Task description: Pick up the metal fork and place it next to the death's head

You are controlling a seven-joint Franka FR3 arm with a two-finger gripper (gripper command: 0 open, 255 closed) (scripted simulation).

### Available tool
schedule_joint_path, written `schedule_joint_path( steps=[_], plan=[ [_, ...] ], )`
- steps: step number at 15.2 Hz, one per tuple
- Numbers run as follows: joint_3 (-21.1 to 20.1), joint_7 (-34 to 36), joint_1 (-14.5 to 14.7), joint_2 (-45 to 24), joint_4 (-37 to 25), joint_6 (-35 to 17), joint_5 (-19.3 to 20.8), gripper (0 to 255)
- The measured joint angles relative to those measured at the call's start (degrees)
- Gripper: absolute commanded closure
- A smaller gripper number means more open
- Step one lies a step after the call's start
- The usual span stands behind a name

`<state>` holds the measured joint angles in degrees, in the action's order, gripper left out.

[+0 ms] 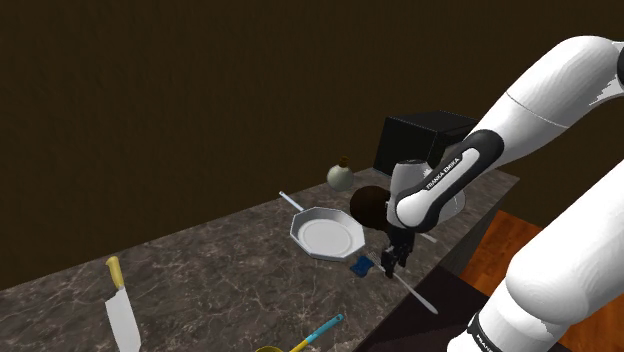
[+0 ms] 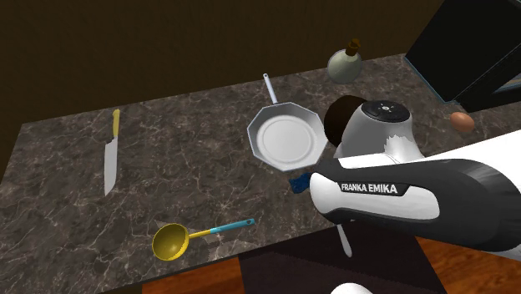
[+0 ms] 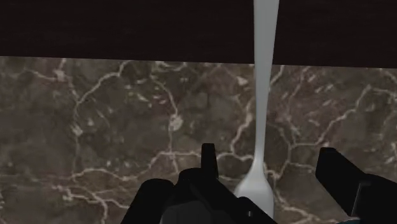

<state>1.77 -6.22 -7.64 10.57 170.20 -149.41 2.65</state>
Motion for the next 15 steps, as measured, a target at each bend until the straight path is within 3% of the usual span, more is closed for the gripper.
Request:
schedule_joint_path(
  steps=[4, 9, 15],
  plan=[
    [0.0, 0.0, 0.0, 0.0, 0.0, 0.0, 0.0, 0],
    [-0.2, -0.1, 0.3, 8.5, -1.9, 10.3, -0.4, 0],
    [-0.1, -0.2, 0.2, 9.5, -2.2, 11.7, -0.4, 0]
  ],
)
